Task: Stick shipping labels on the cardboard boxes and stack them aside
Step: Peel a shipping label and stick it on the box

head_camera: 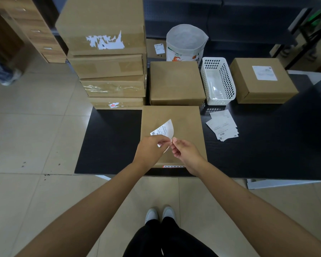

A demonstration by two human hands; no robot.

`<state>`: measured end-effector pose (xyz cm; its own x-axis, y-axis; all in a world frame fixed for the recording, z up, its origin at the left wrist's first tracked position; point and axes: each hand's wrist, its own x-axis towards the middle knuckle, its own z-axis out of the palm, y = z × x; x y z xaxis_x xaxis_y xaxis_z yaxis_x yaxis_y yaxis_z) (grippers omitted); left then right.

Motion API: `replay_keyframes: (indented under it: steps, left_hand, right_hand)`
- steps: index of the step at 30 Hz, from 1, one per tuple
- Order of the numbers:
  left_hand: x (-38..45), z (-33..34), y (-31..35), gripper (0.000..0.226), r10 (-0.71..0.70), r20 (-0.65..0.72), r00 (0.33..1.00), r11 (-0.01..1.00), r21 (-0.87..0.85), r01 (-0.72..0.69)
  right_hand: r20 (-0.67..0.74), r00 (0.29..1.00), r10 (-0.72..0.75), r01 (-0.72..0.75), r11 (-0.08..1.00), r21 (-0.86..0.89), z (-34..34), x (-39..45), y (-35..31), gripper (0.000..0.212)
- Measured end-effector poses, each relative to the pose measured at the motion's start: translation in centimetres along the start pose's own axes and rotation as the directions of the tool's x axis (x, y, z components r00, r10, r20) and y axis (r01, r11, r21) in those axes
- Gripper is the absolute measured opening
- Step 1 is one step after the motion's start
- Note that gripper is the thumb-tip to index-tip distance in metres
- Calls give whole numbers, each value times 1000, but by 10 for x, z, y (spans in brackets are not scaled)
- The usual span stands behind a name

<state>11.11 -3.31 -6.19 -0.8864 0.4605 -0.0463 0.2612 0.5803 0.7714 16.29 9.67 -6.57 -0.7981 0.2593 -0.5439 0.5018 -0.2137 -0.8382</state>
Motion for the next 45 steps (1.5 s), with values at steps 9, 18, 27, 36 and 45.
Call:
replay_keyframes:
  steps: [9, 18, 27, 36, 45]
  left_hand:
    - [-3, -1, 0, 12, -22, 5, 1000, 1000, 7, 22]
    - [-3, -1, -4, 7, -83, -12, 996, 991, -103, 82]
    - [-1, -1, -5, 7, -72, -12, 997, 988, -136, 69]
    - [-3, -5, -5, 8, -43, -3, 999, 995, -88, 42]
    - [-4, -8, -9, 9, -32, 6, 999, 996, -85, 32]
  right_hand:
    - [-63, 993, -96, 89, 990, -109, 3, -2, 4, 18]
    - [-13, 984, -178, 173, 967, -186, 6, -1, 10, 21]
    - [-10, 988, -152, 150, 985, -80, 7, 4, 13, 20]
    - [-10, 987, -160, 158, 980, -118, 7, 5, 17, 20]
    - [12, 985, -172, 172, 977, -130, 9, 3, 16, 21]
